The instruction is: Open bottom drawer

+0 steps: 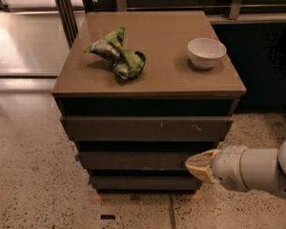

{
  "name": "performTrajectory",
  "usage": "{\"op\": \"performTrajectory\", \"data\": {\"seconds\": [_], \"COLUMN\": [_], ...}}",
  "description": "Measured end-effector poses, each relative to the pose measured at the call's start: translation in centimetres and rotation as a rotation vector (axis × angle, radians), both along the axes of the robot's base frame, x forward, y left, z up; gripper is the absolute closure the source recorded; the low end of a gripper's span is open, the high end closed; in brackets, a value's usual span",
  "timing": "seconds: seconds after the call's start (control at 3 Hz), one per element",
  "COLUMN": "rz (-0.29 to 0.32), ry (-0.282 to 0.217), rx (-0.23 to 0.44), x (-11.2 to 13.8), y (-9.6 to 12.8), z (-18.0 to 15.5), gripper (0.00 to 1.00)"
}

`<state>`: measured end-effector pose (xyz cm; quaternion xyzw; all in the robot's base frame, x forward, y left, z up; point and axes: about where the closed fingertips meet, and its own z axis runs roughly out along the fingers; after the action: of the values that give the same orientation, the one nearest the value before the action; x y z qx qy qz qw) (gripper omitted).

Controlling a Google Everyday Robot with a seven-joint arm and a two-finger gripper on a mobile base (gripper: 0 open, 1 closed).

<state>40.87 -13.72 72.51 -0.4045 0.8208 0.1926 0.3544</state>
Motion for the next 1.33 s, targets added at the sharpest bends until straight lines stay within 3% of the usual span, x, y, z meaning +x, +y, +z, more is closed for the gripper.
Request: {"op": "performTrajectory", "data": {"seconds": [0.33,0.67,1.0,1.33], "rz": [-0.073,-0.165,-0.213,-0.224], "ry": [0.021,0.033,0.000,0.029], "rx": [0.092,0.110,0.086,0.102], "x": [-2.1,-2.2,-1.1,-1.3], "y": [2.7,3.2,2.0,2.2], "z": [-5.4,-9.8,-9.9,-11.2], "gripper": [1.00,1.00,1.00,1.00]}}
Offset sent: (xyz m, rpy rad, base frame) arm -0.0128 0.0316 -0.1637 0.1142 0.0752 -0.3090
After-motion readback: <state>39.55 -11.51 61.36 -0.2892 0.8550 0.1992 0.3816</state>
